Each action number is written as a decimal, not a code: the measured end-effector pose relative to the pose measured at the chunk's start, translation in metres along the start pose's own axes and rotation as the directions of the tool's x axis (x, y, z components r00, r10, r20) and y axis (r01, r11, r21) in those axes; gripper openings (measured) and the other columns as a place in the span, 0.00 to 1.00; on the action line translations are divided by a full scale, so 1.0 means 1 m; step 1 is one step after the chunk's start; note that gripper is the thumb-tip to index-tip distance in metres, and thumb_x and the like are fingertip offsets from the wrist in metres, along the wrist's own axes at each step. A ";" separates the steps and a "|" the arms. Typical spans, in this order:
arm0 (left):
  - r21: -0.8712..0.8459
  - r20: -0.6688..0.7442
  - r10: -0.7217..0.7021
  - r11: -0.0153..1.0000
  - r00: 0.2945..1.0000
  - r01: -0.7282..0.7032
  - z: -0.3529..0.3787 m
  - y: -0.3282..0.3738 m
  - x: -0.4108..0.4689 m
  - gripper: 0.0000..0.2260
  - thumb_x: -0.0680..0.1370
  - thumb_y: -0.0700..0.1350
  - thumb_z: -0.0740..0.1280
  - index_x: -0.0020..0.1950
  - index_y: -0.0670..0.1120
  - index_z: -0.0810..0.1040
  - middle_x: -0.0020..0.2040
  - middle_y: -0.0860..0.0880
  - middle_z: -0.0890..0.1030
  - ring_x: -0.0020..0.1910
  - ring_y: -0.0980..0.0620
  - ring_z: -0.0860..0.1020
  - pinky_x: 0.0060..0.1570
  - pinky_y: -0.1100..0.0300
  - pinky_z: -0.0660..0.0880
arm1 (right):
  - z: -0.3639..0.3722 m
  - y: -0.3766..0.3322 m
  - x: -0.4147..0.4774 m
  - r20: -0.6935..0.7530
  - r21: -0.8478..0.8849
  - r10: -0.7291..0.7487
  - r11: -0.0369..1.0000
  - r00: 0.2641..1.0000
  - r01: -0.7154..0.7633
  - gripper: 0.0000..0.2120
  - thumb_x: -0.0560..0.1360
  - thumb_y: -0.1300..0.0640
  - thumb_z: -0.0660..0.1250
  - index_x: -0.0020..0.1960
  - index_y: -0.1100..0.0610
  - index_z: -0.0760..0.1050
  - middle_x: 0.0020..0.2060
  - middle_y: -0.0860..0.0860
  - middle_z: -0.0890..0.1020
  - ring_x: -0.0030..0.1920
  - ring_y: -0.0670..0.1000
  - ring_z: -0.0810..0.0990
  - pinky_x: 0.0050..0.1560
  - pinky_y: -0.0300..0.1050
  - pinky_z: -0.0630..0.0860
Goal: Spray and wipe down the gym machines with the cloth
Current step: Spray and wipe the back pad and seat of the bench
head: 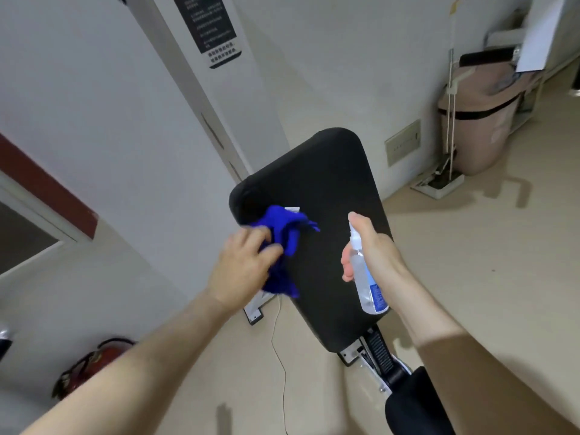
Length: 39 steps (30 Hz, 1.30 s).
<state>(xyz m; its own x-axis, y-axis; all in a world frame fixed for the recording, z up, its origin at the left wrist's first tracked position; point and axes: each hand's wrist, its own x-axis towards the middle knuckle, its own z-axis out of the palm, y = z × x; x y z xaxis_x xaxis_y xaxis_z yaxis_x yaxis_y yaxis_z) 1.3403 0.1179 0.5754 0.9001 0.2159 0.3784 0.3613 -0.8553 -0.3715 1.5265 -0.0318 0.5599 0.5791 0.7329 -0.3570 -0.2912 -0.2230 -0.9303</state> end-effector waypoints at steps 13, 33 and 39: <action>-0.537 -0.394 -0.552 0.787 0.734 0.303 -0.095 -0.045 0.085 0.14 0.67 0.40 0.71 0.51 0.39 0.75 0.53 0.40 0.72 0.42 0.67 0.67 0.43 0.79 0.63 | 0.045 -0.014 0.003 0.040 0.069 -0.066 0.996 0.997 0.063 0.34 0.75 0.33 0.56 0.30 0.62 0.74 0.25 0.59 0.78 0.32 0.57 0.79 0.44 0.47 0.77; 0.317 -0.201 0.229 0.935 0.952 -0.158 -0.022 -0.029 0.137 0.18 0.79 0.40 0.59 0.68 0.42 0.75 0.70 0.42 0.73 0.70 0.38 0.69 0.71 0.45 0.55 | 0.016 0.006 0.031 -0.033 0.229 -0.033 0.973 0.999 0.040 0.34 0.73 0.32 0.58 0.26 0.60 0.74 0.24 0.60 0.77 0.31 0.58 0.79 0.50 0.52 0.77; 0.023 -0.076 -0.012 1.000 0.997 0.014 -0.019 0.004 0.184 0.20 0.71 0.36 0.69 0.64 0.44 0.76 0.58 0.46 0.79 0.50 0.41 0.78 0.40 0.52 0.77 | 0.006 -0.014 0.060 -0.129 0.402 0.030 0.915 0.991 0.025 0.33 0.73 0.33 0.61 0.25 0.61 0.71 0.22 0.58 0.73 0.23 0.56 0.75 0.48 0.52 0.77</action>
<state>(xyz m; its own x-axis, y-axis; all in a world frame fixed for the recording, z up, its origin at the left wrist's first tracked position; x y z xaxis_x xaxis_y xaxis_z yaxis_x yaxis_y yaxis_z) 1.5033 0.1452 0.6594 0.8744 0.1899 0.4465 0.3795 -0.8411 -0.3854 1.5606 0.0191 0.5522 0.6638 0.6366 -0.3925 -0.5585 0.0729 -0.8263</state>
